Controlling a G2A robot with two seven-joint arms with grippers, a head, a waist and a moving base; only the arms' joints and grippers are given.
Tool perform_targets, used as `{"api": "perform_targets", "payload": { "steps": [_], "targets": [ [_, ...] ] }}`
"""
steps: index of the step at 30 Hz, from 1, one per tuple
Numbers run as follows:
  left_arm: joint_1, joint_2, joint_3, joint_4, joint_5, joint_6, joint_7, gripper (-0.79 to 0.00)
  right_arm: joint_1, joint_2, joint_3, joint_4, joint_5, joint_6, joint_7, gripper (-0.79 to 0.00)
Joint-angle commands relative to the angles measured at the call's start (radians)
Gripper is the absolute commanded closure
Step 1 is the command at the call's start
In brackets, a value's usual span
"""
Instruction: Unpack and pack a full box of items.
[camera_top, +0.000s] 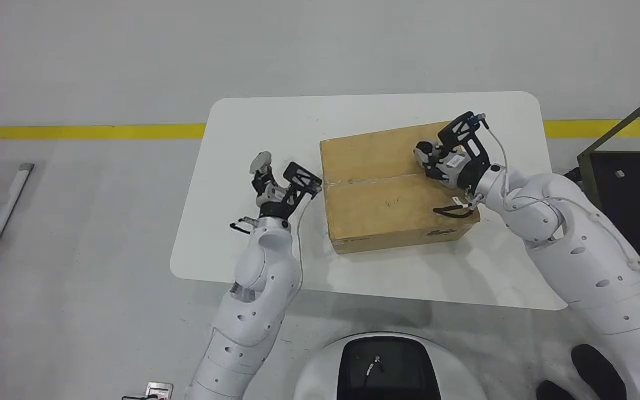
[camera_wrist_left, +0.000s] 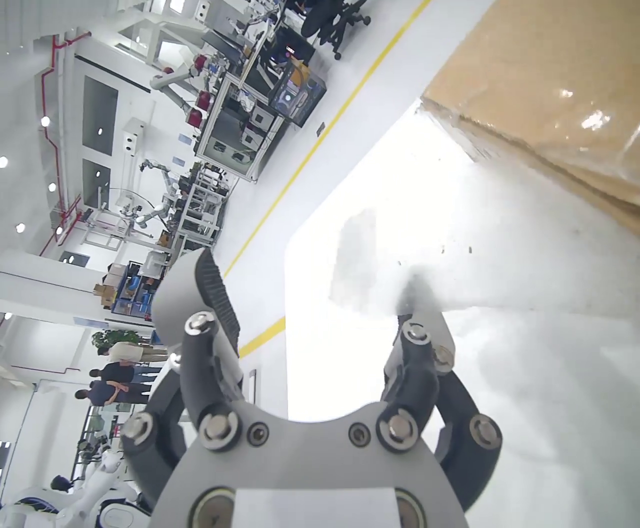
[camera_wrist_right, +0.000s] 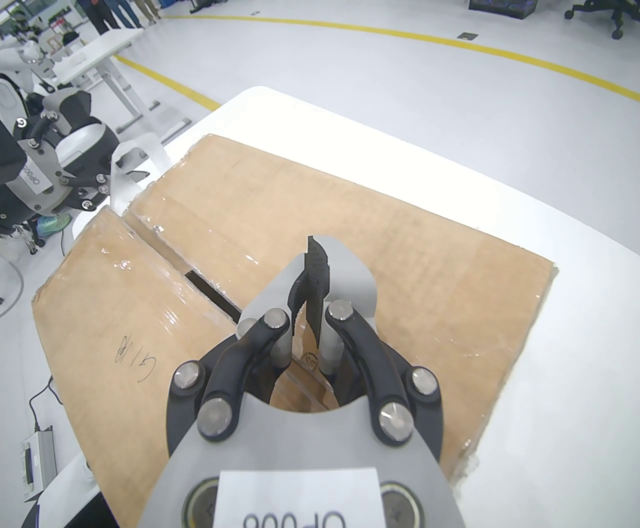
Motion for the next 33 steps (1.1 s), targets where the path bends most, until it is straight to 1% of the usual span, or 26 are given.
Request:
{"api": "perform_targets", "payload": {
  "steps": [1, 9, 13, 17, 20, 24, 33],
  "targets": [
    [-0.003, -0.003, 0.001, -0.010, -0.001, 0.006, 0.006, -0.785, 0.000, -0.001, 0.002, 0.000, 0.000, 0.000, 0.000, 0.000],
    [-0.014, -0.013, -0.008, -0.042, -0.035, 0.014, 0.052, -0.785, 0.000, -0.003, 0.007, -0.002, 0.002, 0.003, 0.004, 0.000],
    [-0.011, -0.019, -0.015, -0.050, -0.089, 0.016, 0.082, -0.785, -0.001, -0.004, 0.010, -0.004, 0.001, 0.002, 0.006, 0.000],
    [-0.015, -0.026, -0.015, -0.077, -0.157, -0.005, 0.103, -0.785, -0.004, -0.005, 0.020, -0.009, 0.021, 0.010, 0.014, 0.000],
    [-0.026, -0.031, 0.000, -0.085, -0.177, -0.042, 0.117, -0.785, -0.004, -0.005, 0.028, -0.012, 0.041, 0.014, 0.026, 0.000],
    [-0.042, -0.039, 0.025, -0.085, -0.196, -0.069, 0.132, -0.785, -0.008, -0.005, 0.036, -0.024, 0.052, 0.015, 0.040, 0.000],
    [-0.097, -0.063, 0.067, -0.104, -0.281, -0.089, 0.158, -0.785, -0.024, -0.003, 0.047, -0.036, 0.066, -0.003, 0.082, 0.000]
  ]
}}
